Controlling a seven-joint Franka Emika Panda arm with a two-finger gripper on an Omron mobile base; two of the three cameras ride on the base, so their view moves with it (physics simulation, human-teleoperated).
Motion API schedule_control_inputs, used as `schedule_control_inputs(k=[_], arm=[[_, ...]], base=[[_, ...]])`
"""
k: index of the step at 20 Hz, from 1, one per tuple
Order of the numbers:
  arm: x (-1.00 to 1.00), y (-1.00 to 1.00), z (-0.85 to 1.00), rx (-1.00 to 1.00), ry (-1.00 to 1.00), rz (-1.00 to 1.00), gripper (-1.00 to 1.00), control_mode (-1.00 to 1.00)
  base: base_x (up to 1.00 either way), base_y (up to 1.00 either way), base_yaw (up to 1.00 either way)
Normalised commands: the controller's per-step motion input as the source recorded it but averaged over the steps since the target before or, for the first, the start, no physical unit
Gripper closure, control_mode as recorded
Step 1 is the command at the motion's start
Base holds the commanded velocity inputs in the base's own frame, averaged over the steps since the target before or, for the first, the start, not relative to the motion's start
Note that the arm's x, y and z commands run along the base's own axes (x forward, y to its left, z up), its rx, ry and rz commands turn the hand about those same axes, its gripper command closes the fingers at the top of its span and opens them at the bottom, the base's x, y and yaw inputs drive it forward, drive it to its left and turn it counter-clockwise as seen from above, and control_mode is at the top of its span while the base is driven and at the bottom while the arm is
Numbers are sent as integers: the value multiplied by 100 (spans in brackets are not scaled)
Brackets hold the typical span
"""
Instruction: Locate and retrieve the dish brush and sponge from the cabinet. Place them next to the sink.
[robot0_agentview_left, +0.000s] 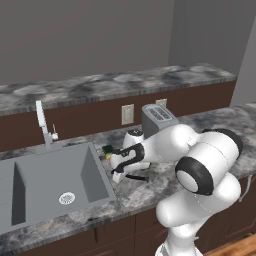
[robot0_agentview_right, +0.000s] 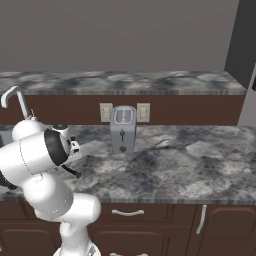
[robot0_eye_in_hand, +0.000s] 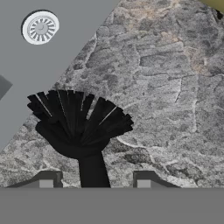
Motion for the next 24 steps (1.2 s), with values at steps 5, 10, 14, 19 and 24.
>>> schedule_control_inputs(k=[5, 10, 14, 19, 24], arm=[[-1, 1, 1, 0, 1, 0, -100, -100], [-10, 1, 78, 4, 2, 0, -100, -100], [-35, 0, 95, 3, 3, -2, -100, -100], [-57, -4, 70, 1, 9, -1, -100, -100], [-68, -39, 20, 0, 14, -5, -100, -100]], base=[[0, 0, 0], [0, 0, 0], [0, 0, 0], [0, 0, 0], [0, 0, 0]])
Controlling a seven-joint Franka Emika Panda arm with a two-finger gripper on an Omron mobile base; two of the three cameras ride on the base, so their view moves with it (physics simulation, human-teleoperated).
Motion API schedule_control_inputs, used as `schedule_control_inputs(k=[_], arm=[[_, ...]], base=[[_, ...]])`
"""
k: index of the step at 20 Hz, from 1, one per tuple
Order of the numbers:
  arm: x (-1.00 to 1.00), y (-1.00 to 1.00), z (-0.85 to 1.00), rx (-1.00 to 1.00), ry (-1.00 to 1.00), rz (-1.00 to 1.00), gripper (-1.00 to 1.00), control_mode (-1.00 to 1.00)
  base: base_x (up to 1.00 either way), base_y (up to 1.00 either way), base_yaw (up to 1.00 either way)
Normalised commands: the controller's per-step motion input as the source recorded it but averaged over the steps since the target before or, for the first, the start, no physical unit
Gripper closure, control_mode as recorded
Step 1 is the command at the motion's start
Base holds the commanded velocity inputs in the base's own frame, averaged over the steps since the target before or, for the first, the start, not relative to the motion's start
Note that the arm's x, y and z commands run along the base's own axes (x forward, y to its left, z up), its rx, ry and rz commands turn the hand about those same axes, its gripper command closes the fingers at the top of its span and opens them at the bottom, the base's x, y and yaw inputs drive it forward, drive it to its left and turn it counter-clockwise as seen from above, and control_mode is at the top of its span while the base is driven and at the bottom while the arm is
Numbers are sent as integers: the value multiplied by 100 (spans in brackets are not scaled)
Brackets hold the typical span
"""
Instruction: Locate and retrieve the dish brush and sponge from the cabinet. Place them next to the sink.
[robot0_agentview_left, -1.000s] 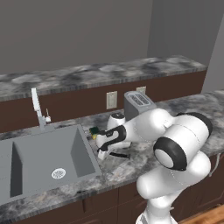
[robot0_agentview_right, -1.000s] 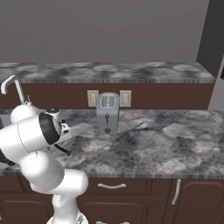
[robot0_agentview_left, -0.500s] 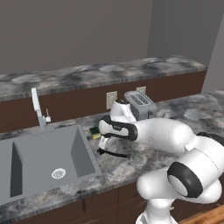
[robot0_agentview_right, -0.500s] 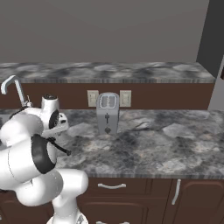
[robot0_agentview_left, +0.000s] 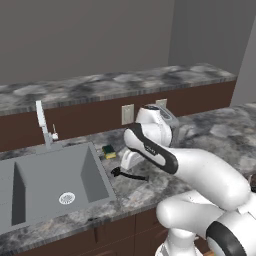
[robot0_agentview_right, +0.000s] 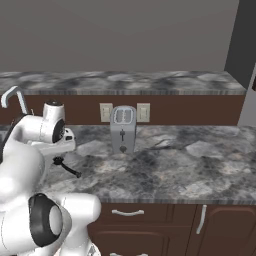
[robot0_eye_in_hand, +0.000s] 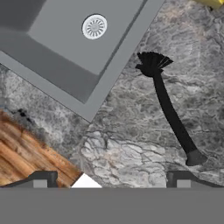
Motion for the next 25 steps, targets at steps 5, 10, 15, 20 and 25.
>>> schedule_control_inputs(k=[5, 10, 15, 20, 25], arm=[[-73, -52, 25, 0, 13, -5, -100, -100], [-80, -48, 16, -4, 1, -3, -100, -100], [-68, -40, 4, -16, -11, -13, -100, -100], [-22, -13, 4, -14, -5, -31, -100, -100], [-10, -1, 21, -3, -3, -32, -100, -100]], base=[[0, 0, 0], [0, 0, 0], [0, 0, 0], [0, 0, 0], [0, 0, 0]])
